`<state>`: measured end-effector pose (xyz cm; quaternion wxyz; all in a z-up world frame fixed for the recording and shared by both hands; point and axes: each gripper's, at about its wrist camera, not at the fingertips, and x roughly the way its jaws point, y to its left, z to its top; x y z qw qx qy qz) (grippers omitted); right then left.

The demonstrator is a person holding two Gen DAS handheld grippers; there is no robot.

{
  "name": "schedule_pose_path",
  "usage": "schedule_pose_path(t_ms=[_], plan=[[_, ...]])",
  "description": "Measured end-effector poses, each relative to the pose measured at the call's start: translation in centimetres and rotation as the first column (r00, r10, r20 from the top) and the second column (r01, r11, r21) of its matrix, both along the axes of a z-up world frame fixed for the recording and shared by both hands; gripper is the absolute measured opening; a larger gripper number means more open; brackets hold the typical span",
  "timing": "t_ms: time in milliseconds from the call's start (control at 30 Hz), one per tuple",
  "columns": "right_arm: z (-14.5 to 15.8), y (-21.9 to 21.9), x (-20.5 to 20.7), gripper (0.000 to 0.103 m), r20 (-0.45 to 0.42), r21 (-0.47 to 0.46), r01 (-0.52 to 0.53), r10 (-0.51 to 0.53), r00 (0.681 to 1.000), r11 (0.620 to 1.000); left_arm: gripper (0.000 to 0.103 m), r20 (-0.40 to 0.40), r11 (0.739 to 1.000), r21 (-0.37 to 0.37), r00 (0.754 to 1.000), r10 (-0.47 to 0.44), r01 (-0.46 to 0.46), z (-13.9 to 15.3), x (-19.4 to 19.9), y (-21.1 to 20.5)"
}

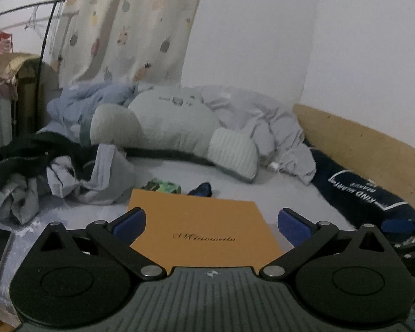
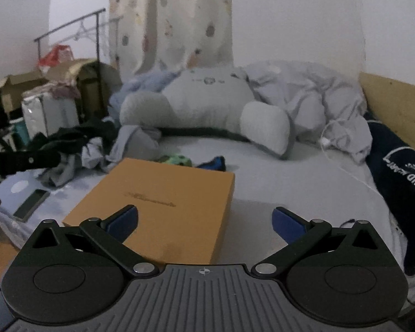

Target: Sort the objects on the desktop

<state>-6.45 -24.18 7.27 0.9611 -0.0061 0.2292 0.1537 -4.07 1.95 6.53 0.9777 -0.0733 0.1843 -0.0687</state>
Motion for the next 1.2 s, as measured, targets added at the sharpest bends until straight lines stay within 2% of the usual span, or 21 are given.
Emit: schedule_pose_path(t_ms=[133, 233, 367, 467, 633, 767, 833, 933, 1067, 1200], plan=[[-0.2, -0.5, -1.1, 0.103, 0.031, 0.025, -0.024, 0.023, 0.999, 0.999, 0.103, 0.061, 1.000, 0.005, 0.998, -0.009, 0.009, 0.2, -1.7, -0.5], [-0.6, -0.7, -1.6, 0.103, 0.039, 0.043, -0.036, 0.034, 0.999, 0.998, 0.103, 0.078, 1.000, 0.026, 0.997, -0.012, 0.010, -0.2, -2.2, -0.9], [-1.1, -0.8, -1.7, 0.103, 0.043, 0.052, -0.044, 0.042, 0.998, 0.998, 0.103, 0.058, 0.998, 0.059, 0.998, 0.012, -0.015, -0.8, -2.4, -1.4], [-1.1, -0.7, -1.6, 0.103, 0.050, 0.046, -0.046, 0.043, 0.998, 0.998, 0.103, 0.040, 0.998, 0.055, 0.999, 0.014, -0.016, -1.3, -2.4, -1.6], [-1.8, -0.8, -1.5, 0.103, 0.058, 0.089, -0.027, 0.022, 0.998, 0.996, 0.103, 0.013, 0.998, 0.055, 1.000, 0.014, -0.015, -2.2, -2.5, -1.4], [-2.2, 0.1, -1.2, 0.103, 0.054, 0.090, -0.029, 0.024, 0.998, 0.995, 0.103, 0.032, 0.989, 0.140, 0.998, 0.047, -0.051, -2.7, -2.8, -1.6], [-2.2, 0.5, -1.4, 0.103, 0.064, 0.087, -0.044, 0.038, 0.997, 0.995, 0.103, 0.056, 0.986, 0.158, 0.997, 0.047, -0.055, -2.7, -3.3, -1.5], [-2.6, 1.0, -1.7, 0.103, 0.062, 0.066, -0.042, 0.038, 0.997, 0.997, 0.103, 0.072, 0.989, 0.131, 0.996, 0.055, -0.064, -2.5, -3.3, -1.0], [-3.1, 1.5, -1.7, 0.103, 0.043, 0.052, -0.034, 0.032, 0.999, 0.998, 0.103, 0.049, 0.994, 0.074, 0.996, 0.072, -0.076, -2.4, -3.0, -0.1], [-3.2, 1.6, -1.8, 0.103, 0.037, 0.055, -0.026, 0.024, 0.999, 0.998, 0.103, 0.031, 0.995, 0.056, 0.996, 0.087, -0.088, -2.4, -2.9, 0.2]])
